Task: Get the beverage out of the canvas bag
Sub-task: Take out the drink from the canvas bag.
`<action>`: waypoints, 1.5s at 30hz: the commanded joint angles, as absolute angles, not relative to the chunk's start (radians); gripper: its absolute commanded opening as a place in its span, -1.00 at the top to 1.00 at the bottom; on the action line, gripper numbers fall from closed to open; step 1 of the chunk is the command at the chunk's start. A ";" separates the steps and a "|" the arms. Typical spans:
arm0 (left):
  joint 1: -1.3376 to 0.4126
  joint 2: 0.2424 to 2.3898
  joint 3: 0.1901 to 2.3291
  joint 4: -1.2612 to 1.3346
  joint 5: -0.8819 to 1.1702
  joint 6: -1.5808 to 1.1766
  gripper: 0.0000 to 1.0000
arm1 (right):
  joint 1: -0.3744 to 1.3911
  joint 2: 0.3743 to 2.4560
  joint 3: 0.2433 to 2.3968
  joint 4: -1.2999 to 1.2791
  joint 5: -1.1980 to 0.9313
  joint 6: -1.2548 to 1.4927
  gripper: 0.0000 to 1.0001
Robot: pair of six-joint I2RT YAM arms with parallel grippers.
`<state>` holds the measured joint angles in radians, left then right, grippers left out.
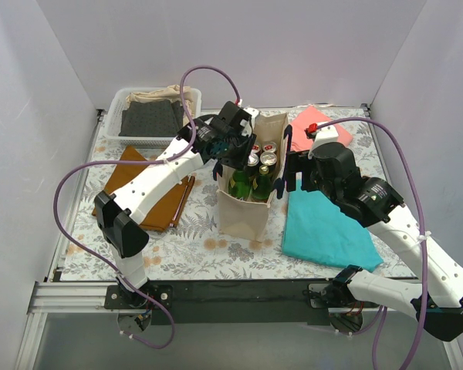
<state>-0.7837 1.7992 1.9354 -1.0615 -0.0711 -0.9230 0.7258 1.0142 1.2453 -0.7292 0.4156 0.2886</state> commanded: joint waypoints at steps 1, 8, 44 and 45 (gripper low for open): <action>-0.785 1.753 2.055 -1.022 -0.064 -0.917 1.00 | 0.719 1.005 1.253 -0.687 0.420 0.293 -0.83; -0.785 1.759 2.160 -1.068 -0.055 -0.917 1.00 | 0.719 1.008 1.255 -0.687 0.417 0.291 -0.83; -0.785 1.523 2.138 -0.815 -0.213 -0.896 1.00 | 0.719 0.994 1.238 -0.687 0.416 0.299 -0.82; -0.785 1.519 2.138 -0.810 -0.222 -0.893 1.00 | 0.719 0.994 1.238 -0.687 0.414 0.301 -0.82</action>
